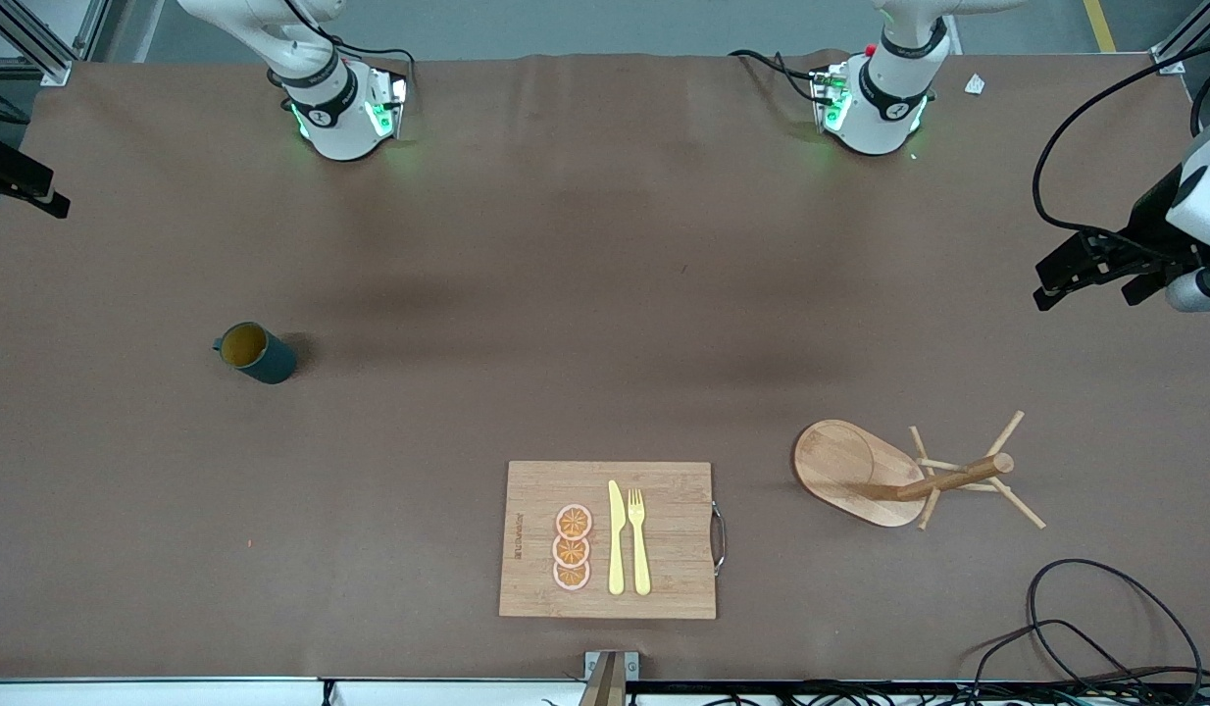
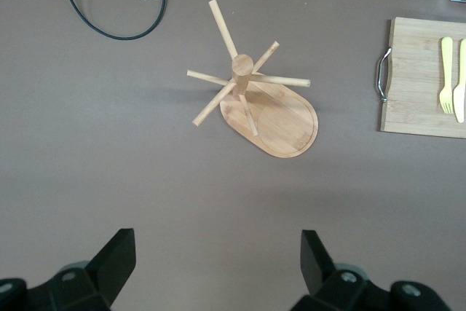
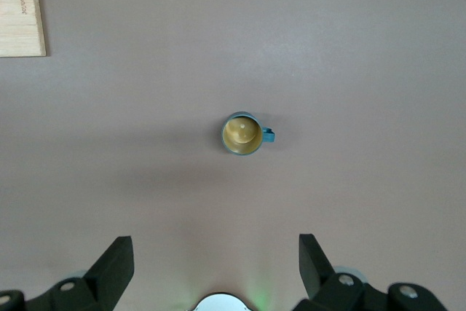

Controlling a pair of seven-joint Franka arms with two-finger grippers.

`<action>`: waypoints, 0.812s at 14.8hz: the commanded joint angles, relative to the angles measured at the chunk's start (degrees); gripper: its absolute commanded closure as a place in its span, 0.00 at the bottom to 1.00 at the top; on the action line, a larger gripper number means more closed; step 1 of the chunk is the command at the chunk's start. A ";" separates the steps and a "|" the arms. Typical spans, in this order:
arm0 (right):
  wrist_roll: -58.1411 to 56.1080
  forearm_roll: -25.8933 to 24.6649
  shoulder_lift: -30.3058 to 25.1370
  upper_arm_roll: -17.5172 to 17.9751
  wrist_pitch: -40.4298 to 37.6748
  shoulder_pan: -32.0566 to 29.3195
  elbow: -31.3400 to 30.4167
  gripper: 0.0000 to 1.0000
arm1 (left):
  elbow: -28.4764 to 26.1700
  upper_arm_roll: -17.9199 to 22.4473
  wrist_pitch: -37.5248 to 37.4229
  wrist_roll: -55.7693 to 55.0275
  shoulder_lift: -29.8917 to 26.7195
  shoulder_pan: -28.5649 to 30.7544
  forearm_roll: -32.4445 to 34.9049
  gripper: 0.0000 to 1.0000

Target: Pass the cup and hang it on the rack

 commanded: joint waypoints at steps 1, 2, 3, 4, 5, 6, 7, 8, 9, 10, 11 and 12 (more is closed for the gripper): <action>-1.13 -0.47 -1.56 0.47 0.70 -0.74 -1.94 0.00 | 0.39 -0.20 -0.29 0.56 -0.27 0.20 0.88 0.00; -1.13 -0.47 -1.56 0.47 0.70 -0.74 -1.94 0.00 | 0.56 -0.20 -0.38 -0.30 -0.27 0.11 0.96 0.00; -1.04 -0.47 -1.56 0.47 0.70 -0.74 -1.94 0.00 | 0.65 -0.20 -0.38 0.47 -0.10 0.19 0.97 0.00; -1.04 -0.47 -1.56 0.47 0.70 -0.74 -1.94 0.00 | 0.56 -0.20 -0.38 0.57 -0.01 0.20 1.05 0.00; -1.04 -0.47 -1.56 0.47 0.70 -0.74 -1.94 0.00 | 0.56 -0.20 -0.38 0.22 -0.01 0.20 1.05 0.00; -1.04 -0.47 -1.56 0.47 0.61 -0.74 -1.86 0.00 | 0.56 -0.20 -0.47 -0.39 -0.01 -0.07 1.05 0.00; -1.04 -0.47 -1.56 0.47 0.52 -0.74 -1.94 0.00 | 0.56 -0.20 -0.47 -0.49 -0.01 -0.07 1.05 0.00; -1.04 -0.47 -1.56 0.47 0.52 -0.74 -1.86 0.00 | 0.56 -0.20 -0.47 -0.40 -0.01 -0.07 1.05 0.00; -1.04 -0.47 -1.56 0.47 0.43 -0.74 -1.86 0.00 | 0.56 -0.20 -0.56 -0.40 -0.01 0.02 1.05 0.00; -1.04 -0.47 -1.56 0.47 0.52 -0.74 -1.86 0.00 | 0.56 -0.20 -0.56 -0.22 -0.01 0.02 1.05 0.00; -1.04 -0.47 -1.56 0.47 0.43 -0.74 -1.77 0.00 | 0.56 -0.20 -0.56 -0.31 -0.01 0.02 1.05 0.00; -1.04 -0.47 -1.56 0.47 0.34 -0.74 -1.51 0.00 | 0.56 -0.20 -0.56 -0.22 -0.01 0.02 1.05 0.00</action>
